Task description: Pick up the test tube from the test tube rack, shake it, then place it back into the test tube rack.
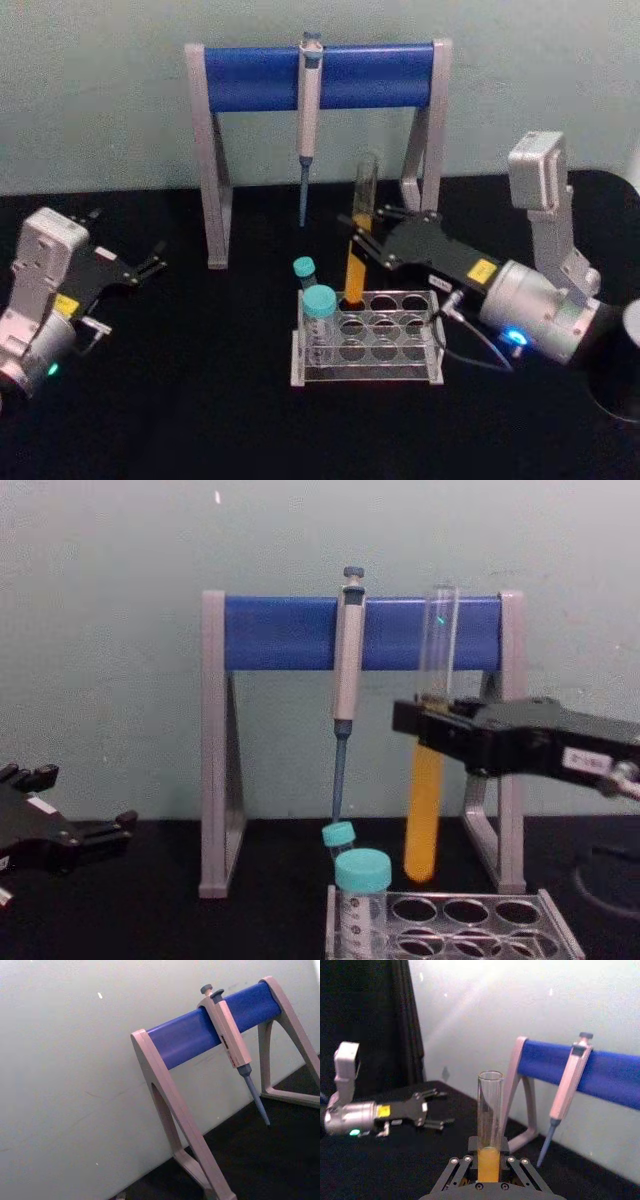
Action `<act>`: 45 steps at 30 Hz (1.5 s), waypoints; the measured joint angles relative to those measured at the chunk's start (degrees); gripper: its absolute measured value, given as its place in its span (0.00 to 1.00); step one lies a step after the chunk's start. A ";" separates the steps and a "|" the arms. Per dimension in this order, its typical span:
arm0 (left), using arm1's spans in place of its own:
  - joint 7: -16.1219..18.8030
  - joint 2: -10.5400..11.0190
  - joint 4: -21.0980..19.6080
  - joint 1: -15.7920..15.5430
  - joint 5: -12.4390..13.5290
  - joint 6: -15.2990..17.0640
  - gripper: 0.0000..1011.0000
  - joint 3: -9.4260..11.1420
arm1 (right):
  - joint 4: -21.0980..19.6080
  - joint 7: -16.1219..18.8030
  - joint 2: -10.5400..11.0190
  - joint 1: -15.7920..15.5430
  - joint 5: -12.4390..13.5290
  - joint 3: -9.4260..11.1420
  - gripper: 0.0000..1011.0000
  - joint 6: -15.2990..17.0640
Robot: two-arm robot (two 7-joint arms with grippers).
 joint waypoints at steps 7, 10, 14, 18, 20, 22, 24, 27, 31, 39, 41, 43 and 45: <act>0.00 0.00 0.00 0.00 0.00 0.00 0.99 0.00 | 4.68 -2.92 -2.63 2.88 -1.21 -0.12 0.22 -3.02; 0.00 0.00 0.00 0.00 0.00 0.00 0.99 0.00 | 5.56 -4.45 -3.17 3.13 -1.92 0.53 0.22 -3.27; 0.00 0.00 0.00 0.00 0.00 0.00 0.99 0.00 | 5.87 -5.74 -3.39 3.03 -2.52 1.40 0.22 -3.24; 0.00 0.00 0.00 0.00 0.00 0.00 0.99 0.00 | 5.85 -6.14 -3.41 2.70 -2.85 1.99 0.22 -2.92; 0.00 0.00 0.00 0.00 0.00 0.00 0.99 0.00 | 5.79 -6.17 -3.40 2.53 -2.99 2.24 0.22 -2.81; 0.00 0.00 0.00 0.00 0.00 0.00 0.99 0.00 | 5.76 -6.14 -3.42 2.40 -3.08 2.42 0.22 -2.75; 0.00 0.00 0.00 0.00 0.00 0.00 0.99 0.00 | 5.67 -6.11 -3.44 2.30 -3.15 2.52 0.22 -2.71; 0.00 0.00 0.00 0.00 0.00 0.00 0.99 0.00 | 5.55 -6.07 -3.46 2.19 -3.27 2.65 0.22 -2.57; 0.00 0.00 0.00 0.00 0.00 0.00 0.99 0.00 | 5.42 -6.02 -3.53 1.99 -3.49 2.81 0.22 -2.37; 0.00 0.00 0.00 0.00 0.00 0.00 0.99 0.00 | 4.90 -6.32 -3.22 1.47 -4.27 3.31 0.22 -2.07; 0.00 0.00 0.00 0.00 0.00 0.00 0.99 0.00 | 4.45 -6.65 -2.85 1.09 -4.66 3.57 0.22 -1.84; 0.00 0.00 0.00 0.00 0.00 0.00 0.99 0.00 | 3.66 -7.04 -2.23 0.47 -5.19 3.90 0.22 -1.44; 0.00 0.00 0.00 0.00 0.00 0.00 0.99 0.00 | 2.88 -7.26 -1.73 -0.09 -5.45 4.15 0.22 -0.96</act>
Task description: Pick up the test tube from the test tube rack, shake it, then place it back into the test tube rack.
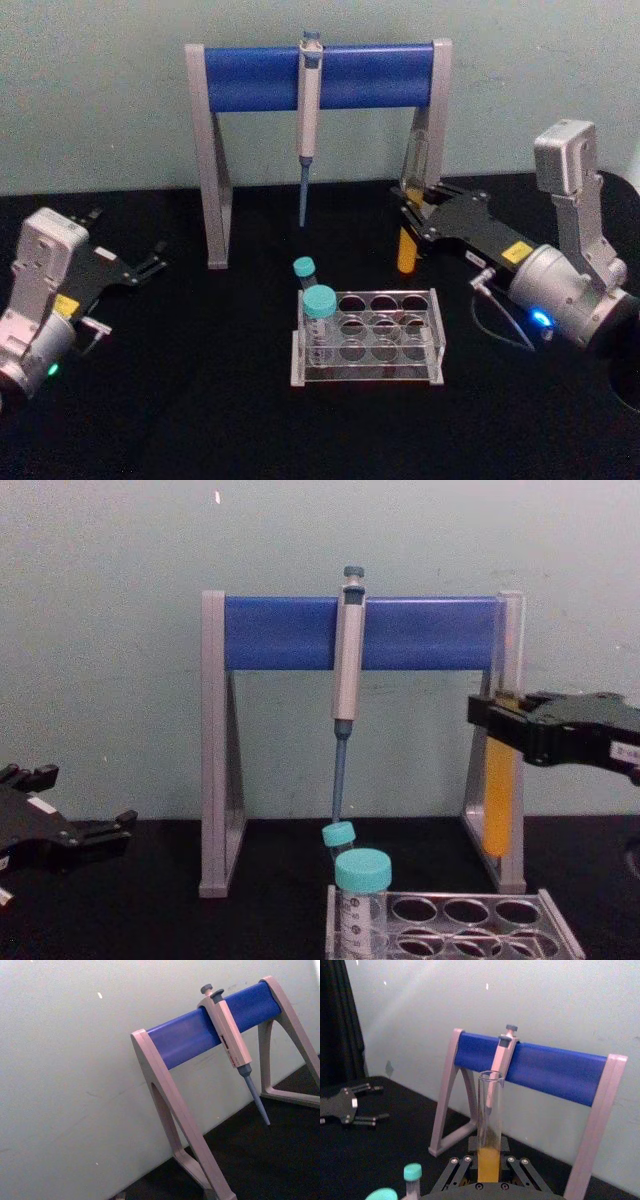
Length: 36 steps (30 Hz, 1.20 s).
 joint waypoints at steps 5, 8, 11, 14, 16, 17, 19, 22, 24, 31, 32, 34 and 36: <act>0.00 0.00 0.00 0.00 0.00 0.00 0.99 0.00 | -3.53 0.12 2.14 -2.45 -0.31 0.72 0.22 2.68; 0.00 0.00 0.00 0.00 0.00 0.00 0.99 0.00 | -5.72 1.36 3.48 -3.68 0.46 0.69 0.22 4.77; 0.00 0.00 0.00 0.00 0.00 0.00 0.99 0.00 | -6.97 2.95 4.15 -4.22 2.01 0.23 0.22 6.21; 0.00 0.00 0.00 0.00 0.00 0.00 0.99 0.00 | -7.23 4.13 4.26 -4.18 3.22 -0.36 0.22 6.53; 0.00 0.00 0.00 0.00 0.00 0.00 0.99 0.00 | -6.89 5.35 3.91 -3.48 4.40 -1.24 0.22 6.43; 0.00 0.00 0.00 0.00 0.00 0.00 0.99 0.00 | -6.08 6.11 3.39 -2.70 5.03 -1.93 0.22 6.13; 0.00 0.00 0.00 0.00 0.00 0.00 0.99 0.00 | -5.16 6.78 2.76 -1.88 5.74 -2.43 0.22 5.51; 0.00 0.00 0.00 0.00 0.00 0.00 0.99 0.00 | -3.00 7.59 1.45 -0.21 6.63 -3.28 0.22 3.98; 0.00 0.00 0.00 0.00 0.00 0.00 0.99 0.00 | -1.18 7.81 0.45 1.16 6.96 -3.78 0.22 2.52; 0.00 0.00 0.00 0.00 0.00 0.00 0.99 0.00 | 3.17 4.79 -1.76 3.56 5.31 -3.93 0.22 -2.46; 0.00 0.00 0.00 0.00 0.00 0.00 0.99 0.00 | 3.43 4.23 -1.88 3.65 4.94 -3.81 0.22 -2.82; 0.00 0.00 0.00 0.00 0.00 0.00 0.99 0.00 | 3.80 3.34 -2.02 3.73 4.33 -3.49 0.22 -3.21; 0.00 0.00 0.00 0.00 0.00 0.00 0.99 0.00 | 4.07 1.78 -2.16 3.56 3.49 -2.69 0.22 -3.33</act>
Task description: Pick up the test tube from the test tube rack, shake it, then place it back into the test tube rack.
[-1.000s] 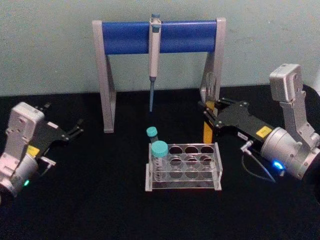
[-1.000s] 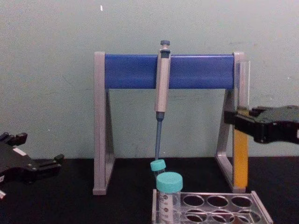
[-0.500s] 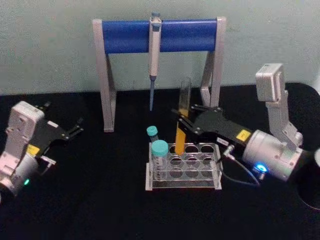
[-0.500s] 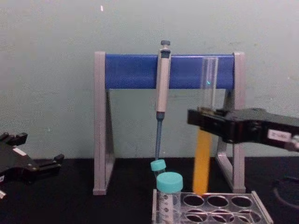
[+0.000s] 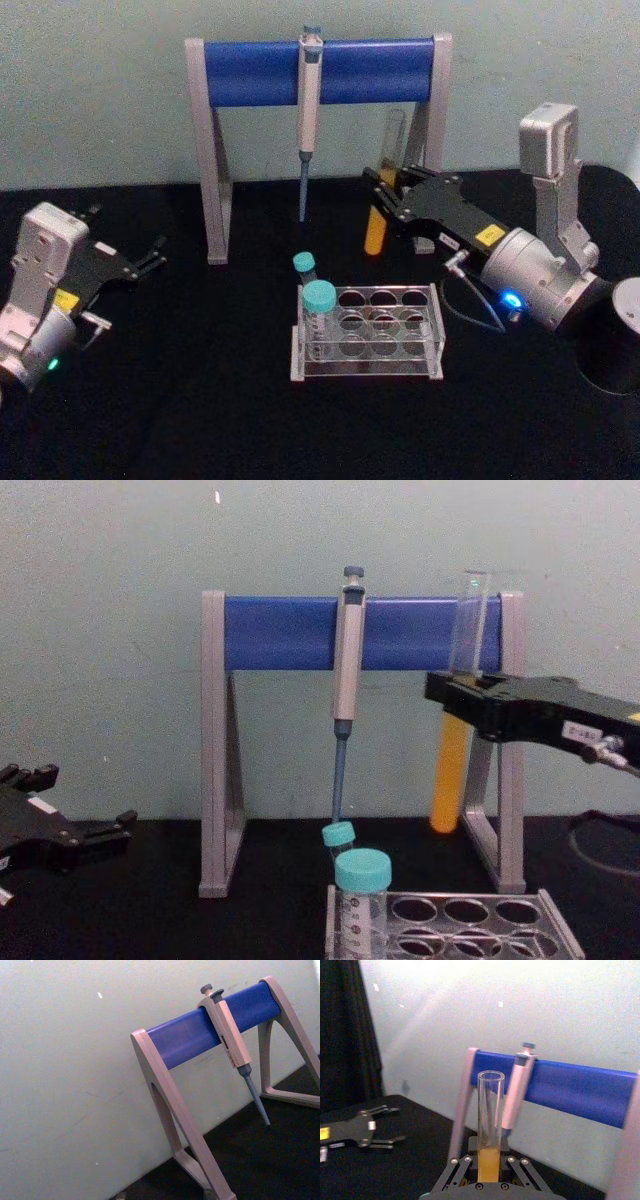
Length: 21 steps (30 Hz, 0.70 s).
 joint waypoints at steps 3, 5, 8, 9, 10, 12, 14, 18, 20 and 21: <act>0.00 0.00 0.00 0.00 0.00 0.00 0.99 0.00 | -0.03 -0.65 -0.01 -0.37 -0.31 0.57 0.22 0.13; 0.00 0.00 0.00 -0.01 0.00 0.00 0.99 0.00 | -0.21 -1.04 -0.03 -0.74 -0.50 1.08 0.22 0.28; 0.00 0.00 0.00 0.00 0.00 0.00 0.99 0.00 | -0.41 -1.18 -0.11 -1.09 -0.64 1.57 0.22 0.46; 0.00 0.00 0.00 0.00 0.00 0.00 0.99 0.00 | -0.43 -1.18 -0.13 -1.14 -0.65 1.67 0.22 0.48; 0.00 0.00 0.00 0.00 0.00 0.00 0.99 0.00 | -0.44 -1.17 -0.14 -1.19 -0.67 1.75 0.22 0.51; 0.00 0.00 0.00 0.00 0.00 0.00 0.99 0.00 | -0.47 -1.04 -0.19 -1.25 -0.72 1.91 0.22 0.59; 0.00 0.00 0.00 0.00 0.00 0.00 0.99 0.00 | -0.47 -0.98 -0.23 -1.26 -0.78 1.98 0.22 0.64; 0.00 0.00 0.00 0.00 0.00 0.00 0.99 0.00 | -0.48 -0.78 -0.37 -1.35 -0.95 2.14 0.22 0.87; 0.00 0.00 0.00 0.00 0.00 0.00 0.99 0.00 | -0.60 -0.75 -0.43 -1.44 -1.00 2.22 0.22 0.96; 0.00 0.00 0.00 0.00 0.00 0.00 0.99 0.00 | -0.65 -0.73 -0.45 -1.47 -1.02 2.25 0.22 0.98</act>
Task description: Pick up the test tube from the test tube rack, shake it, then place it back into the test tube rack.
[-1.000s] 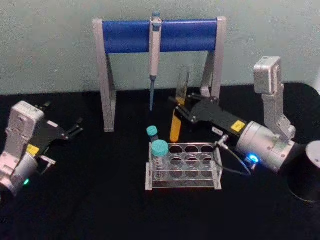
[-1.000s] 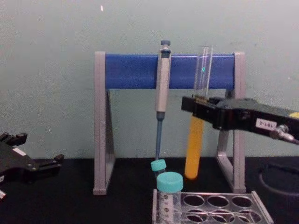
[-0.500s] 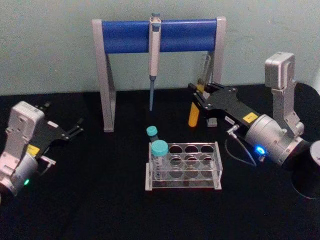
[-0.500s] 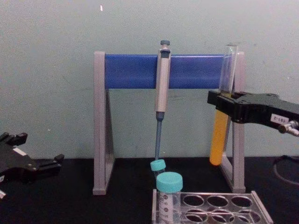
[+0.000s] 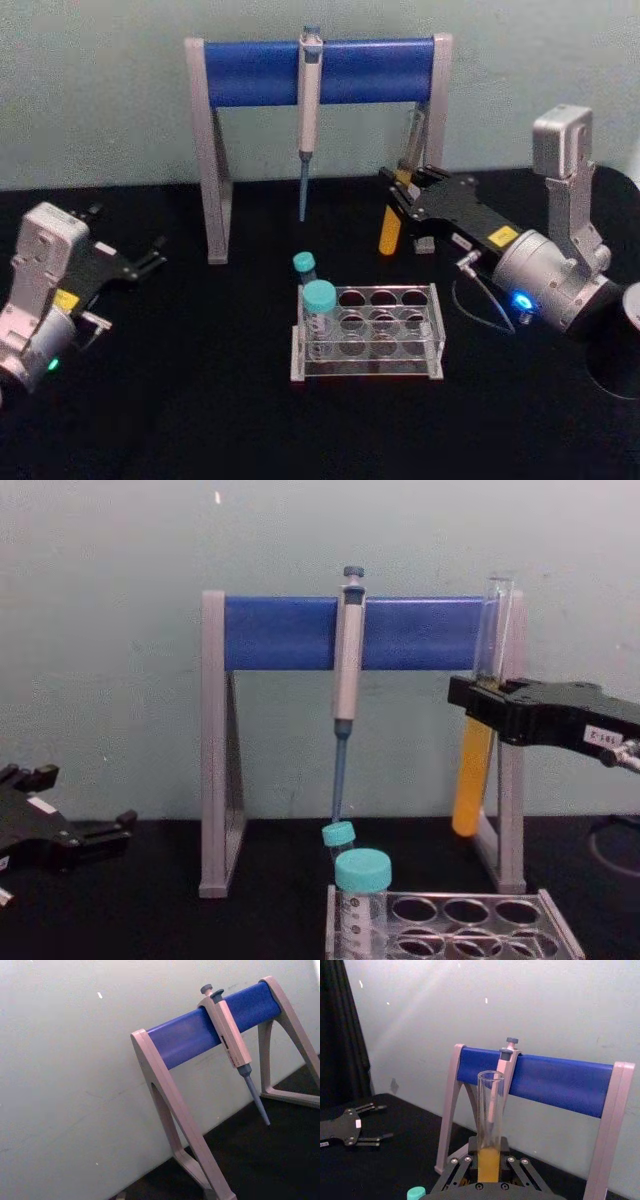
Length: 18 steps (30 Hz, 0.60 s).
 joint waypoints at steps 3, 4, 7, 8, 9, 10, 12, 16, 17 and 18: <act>0.00 0.00 0.00 0.00 0.00 0.00 0.99 0.00 | -0.09 0.07 -0.04 -0.07 -0.06 0.06 0.22 0.11; 0.00 0.00 0.00 0.00 0.01 0.00 0.99 0.00 | -0.11 0.10 -0.05 -0.07 -0.07 0.06 0.22 0.14; 0.00 0.00 0.00 0.00 0.00 0.00 0.99 0.00 | -0.13 0.20 -0.07 -0.08 -0.09 0.11 0.22 0.22; 0.00 0.00 0.00 0.00 0.00 0.00 0.99 0.00 | -0.14 0.22 -0.07 -0.08 -0.09 0.11 0.22 0.25; 0.00 0.00 0.00 0.00 0.00 0.00 0.99 0.00 | -0.14 0.26 -0.07 -0.08 -0.10 0.12 0.22 0.29; 0.00 0.00 0.00 0.00 0.00 0.00 0.99 0.00 | -0.15 0.33 -0.07 -0.08 -0.10 0.13 0.22 0.34; 0.00 0.00 0.00 0.00 0.00 0.00 0.99 0.00 | -0.18 0.36 -0.07 -0.07 -0.10 0.13 0.22 0.41; 0.00 0.00 0.00 0.00 0.00 0.00 0.99 0.00 | -0.22 0.40 -0.04 -0.05 -0.16 0.13 0.22 0.56; 0.00 0.00 0.00 0.00 0.01 0.00 0.99 0.00 | -0.22 0.40 -0.04 -0.05 -0.16 0.13 0.22 0.56; 0.00 0.00 0.00 0.00 0.00 0.00 0.99 0.00 | -0.29 0.40 -0.02 -0.06 -0.16 0.13 0.22 0.60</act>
